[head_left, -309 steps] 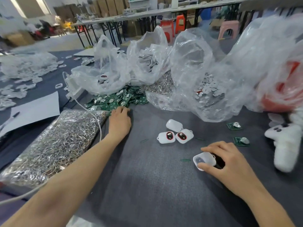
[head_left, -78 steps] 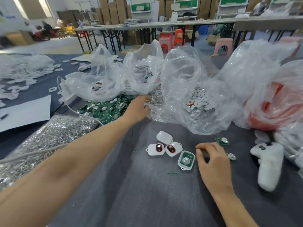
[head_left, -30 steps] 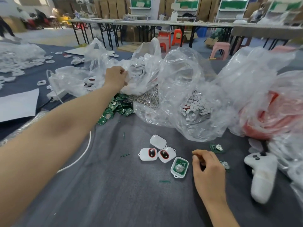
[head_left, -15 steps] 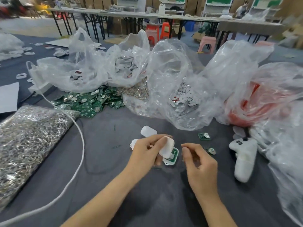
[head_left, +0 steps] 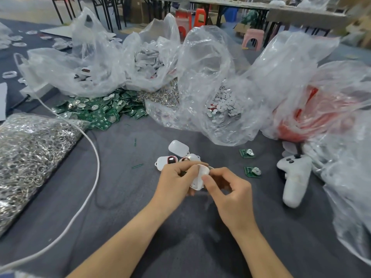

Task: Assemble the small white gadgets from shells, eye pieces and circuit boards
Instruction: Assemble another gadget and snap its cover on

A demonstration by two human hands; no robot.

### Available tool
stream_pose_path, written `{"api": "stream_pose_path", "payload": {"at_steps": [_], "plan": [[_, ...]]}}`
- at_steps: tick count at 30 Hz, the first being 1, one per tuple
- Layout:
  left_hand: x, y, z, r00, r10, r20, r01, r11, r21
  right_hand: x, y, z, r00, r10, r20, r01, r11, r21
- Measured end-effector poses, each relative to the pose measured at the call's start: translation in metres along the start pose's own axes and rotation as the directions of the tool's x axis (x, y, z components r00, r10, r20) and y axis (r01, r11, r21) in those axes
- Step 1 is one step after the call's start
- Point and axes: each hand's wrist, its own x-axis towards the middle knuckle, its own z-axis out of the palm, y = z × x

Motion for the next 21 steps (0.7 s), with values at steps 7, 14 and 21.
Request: {"api": "stream_pose_path", "payload": {"at_steps": [7,14,21], "plan": [[-0.0013,-0.0017,-0.0006,0.988,-0.044,0.149,0.086,0.955,-0.285,0.0028,0.0011,-0.0045,0.989,0.129,-0.068,-0.113,0.973,0.199],[-0.0014,-0.0007,-0.004,0.966,-0.026,0.259,0.118,0.931,-0.345,0.0062,-0.0002,-0.006,0.987,0.147,-0.066,-0.121,0.946,0.302],[-0.0007,-0.0019,-0.0034,0.987,0.009,0.163,0.056,0.92,-0.388,0.0078,-0.0005,-0.0078,0.992,0.107,-0.072,-0.075,0.93,0.36]]}}
